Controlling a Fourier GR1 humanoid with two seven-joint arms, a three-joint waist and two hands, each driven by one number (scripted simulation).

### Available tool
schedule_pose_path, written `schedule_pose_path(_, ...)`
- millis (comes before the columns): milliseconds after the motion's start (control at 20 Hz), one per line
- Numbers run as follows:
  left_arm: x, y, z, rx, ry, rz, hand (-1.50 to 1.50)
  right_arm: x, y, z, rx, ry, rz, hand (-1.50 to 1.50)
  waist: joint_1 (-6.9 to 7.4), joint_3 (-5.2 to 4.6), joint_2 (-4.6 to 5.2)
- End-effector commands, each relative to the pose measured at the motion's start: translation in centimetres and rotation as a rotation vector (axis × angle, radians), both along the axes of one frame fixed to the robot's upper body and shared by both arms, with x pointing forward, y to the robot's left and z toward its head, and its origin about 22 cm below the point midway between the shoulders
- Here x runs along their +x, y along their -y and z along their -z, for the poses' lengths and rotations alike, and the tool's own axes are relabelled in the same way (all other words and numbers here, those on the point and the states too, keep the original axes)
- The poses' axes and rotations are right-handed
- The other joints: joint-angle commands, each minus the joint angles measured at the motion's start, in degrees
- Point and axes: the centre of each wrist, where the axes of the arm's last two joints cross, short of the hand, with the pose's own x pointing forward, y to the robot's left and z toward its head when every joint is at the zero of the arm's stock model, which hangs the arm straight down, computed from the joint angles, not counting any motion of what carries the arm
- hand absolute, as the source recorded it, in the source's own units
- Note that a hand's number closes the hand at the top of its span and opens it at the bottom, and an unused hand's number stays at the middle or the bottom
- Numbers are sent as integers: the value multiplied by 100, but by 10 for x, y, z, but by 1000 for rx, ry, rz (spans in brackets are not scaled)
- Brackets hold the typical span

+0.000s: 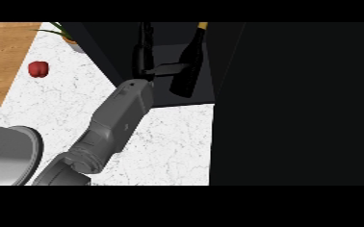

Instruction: Pick up the wine, place it into the cabinet and close the cabinet

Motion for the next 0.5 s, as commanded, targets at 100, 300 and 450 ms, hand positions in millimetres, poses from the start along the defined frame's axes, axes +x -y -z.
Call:
schedule_pose_path(100,-13,-11,23,-77,-62,-30,-150,-23,11,-12,11,18,20,-150,77,2,-68)
schedule_pose_path(300,-16,-8,23,-89,-70,-44,-150,-15,4,-7,19,24,14,-150,99,2,-57)
schedule_pose_path(450,-33,-4,38,-79,-53,-24,-150,-4,10,-5,13,17,5,-150,79,3,-73)
